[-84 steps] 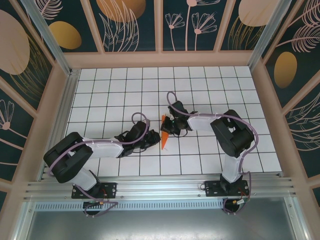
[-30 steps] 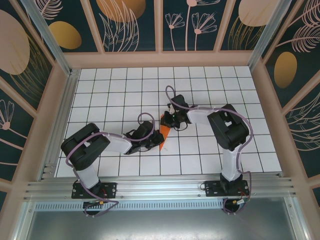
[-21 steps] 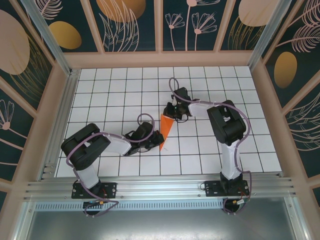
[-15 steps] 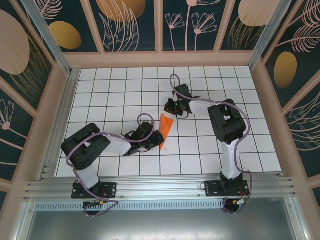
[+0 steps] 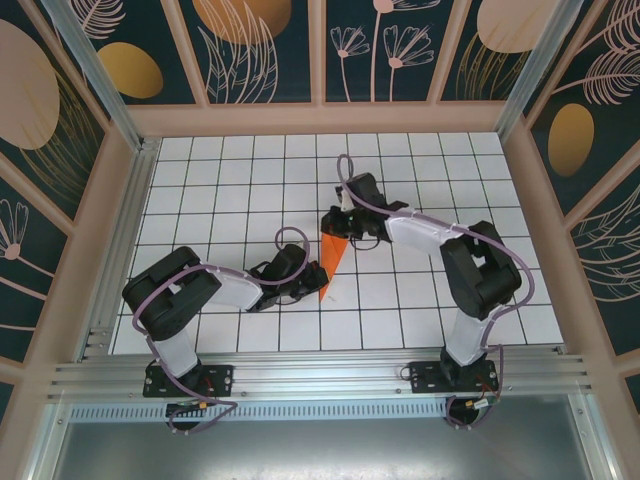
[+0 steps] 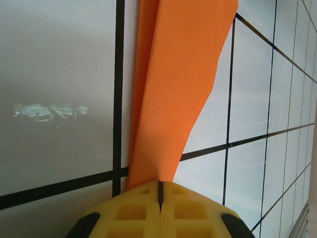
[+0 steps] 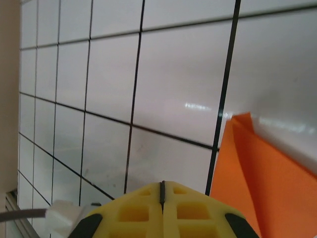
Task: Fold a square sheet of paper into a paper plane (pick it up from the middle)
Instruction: Fold the wing for the fifth time at the center of the table.
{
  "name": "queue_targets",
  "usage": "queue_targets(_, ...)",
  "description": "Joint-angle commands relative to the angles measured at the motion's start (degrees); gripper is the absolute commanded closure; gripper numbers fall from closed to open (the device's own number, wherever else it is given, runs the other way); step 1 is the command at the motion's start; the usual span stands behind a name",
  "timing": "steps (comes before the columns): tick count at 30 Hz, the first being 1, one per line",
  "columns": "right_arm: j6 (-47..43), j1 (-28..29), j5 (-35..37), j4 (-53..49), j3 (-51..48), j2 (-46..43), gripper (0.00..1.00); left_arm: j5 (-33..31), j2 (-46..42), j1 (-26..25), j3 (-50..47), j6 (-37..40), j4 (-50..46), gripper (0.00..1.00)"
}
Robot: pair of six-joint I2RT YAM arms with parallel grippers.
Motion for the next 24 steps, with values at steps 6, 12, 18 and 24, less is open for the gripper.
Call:
queue_targets(6,2.5,2.3,-1.8,-1.4,-0.6,5.3,0.97,1.4,3.5,-1.4,-3.4,0.7,-10.8,1.00)
queue_targets(12,1.7,2.3,-1.2,-2.7,1.3,9.2,0.98,2.0,3.7,-1.4,-3.4,1.1,-10.3,1.00)
queue_targets(18,1.4,1.2,0.8,-3.1,3.5,11.4,0.98,3.2,4.2,-1.4,-3.9,1.9,-10.4,1.00)
queue_targets(24,1.5,-1.2,1.4,-2.3,5.4,13.9,0.98,4.2,4.9,-1.4,-5.9,1.5,-9.0,1.00)
